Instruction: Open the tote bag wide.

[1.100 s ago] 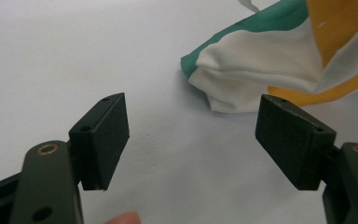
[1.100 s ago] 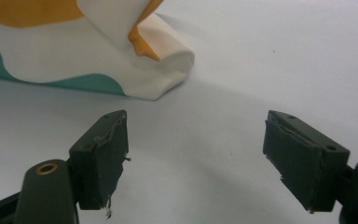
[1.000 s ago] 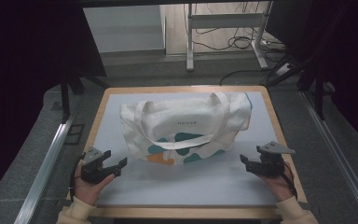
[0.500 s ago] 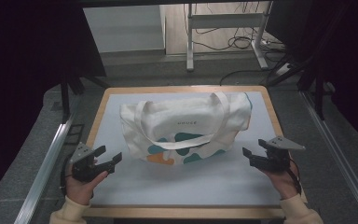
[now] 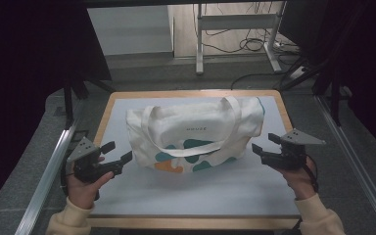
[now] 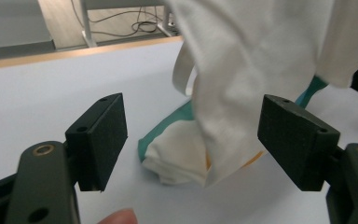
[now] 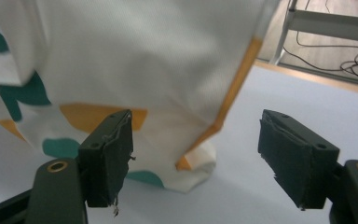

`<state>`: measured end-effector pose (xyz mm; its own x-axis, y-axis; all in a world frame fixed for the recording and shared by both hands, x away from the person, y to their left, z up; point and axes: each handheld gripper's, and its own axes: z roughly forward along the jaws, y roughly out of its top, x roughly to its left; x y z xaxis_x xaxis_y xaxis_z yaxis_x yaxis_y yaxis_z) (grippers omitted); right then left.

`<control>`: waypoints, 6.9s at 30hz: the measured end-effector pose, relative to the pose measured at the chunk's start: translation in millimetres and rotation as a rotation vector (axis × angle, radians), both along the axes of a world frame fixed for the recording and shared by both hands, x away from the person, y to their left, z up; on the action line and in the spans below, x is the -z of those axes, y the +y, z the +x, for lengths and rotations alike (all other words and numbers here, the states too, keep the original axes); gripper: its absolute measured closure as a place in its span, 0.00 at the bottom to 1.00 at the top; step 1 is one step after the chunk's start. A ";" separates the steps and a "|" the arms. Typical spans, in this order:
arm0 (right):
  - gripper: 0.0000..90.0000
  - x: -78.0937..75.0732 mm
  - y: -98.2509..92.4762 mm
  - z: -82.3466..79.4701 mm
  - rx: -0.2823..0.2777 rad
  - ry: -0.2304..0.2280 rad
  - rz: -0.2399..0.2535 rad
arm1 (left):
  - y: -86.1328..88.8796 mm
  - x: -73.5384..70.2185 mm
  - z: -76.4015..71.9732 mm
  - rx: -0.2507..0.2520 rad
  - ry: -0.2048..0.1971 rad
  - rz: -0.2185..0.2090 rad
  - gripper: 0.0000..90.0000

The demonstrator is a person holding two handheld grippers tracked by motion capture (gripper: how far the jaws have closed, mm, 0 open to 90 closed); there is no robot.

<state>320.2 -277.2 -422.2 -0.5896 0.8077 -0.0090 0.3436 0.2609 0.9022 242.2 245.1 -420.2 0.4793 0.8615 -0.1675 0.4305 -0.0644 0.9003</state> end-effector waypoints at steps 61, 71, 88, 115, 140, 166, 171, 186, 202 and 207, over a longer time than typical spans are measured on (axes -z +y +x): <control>0.95 -10.4 4.1 24.1 -0.068 -0.054 -0.013 | -33.5 10.7 28.8 0.141 -0.002 0.035 0.92; 0.96 9.2 -1.6 10.2 -0.108 -0.052 -0.036 | -34.8 22.6 16.1 0.160 -0.005 0.049 0.93; 0.96 43.7 3.5 16.1 -0.134 0.034 -0.067 | -42.2 45.6 18.0 0.165 0.038 0.079 0.95; 0.96 84.0 12.5 24.1 -0.141 0.176 -0.146 | -45.3 82.7 31.5 0.171 0.160 0.142 0.95; 0.89 94.0 15.5 24.8 -0.131 0.201 -0.191 | -49.0 102.7 41.5 0.161 0.229 0.173 0.88; 0.93 1.1 37.5 35.4 -0.137 0.028 -0.046 | -36.1 -4.5 44.4 0.092 0.009 0.089 0.99; 0.98 9.9 57.6 52.9 -0.174 0.082 -0.085 | -52.0 14.2 63.1 0.131 0.078 0.120 0.99; 0.98 34.9 56.3 42.1 -0.201 0.140 -0.143 | -56.4 44.1 53.2 0.174 0.145 0.161 0.99; 0.99 69.8 58.3 27.3 -0.229 0.207 -0.184 | -61.9 72.0 48.3 0.200 0.211 0.186 1.00; 0.99 80.7 57.9 21.4 -0.242 0.230 -0.198 | -65.6 76.9 47.0 0.203 0.218 0.194 1.00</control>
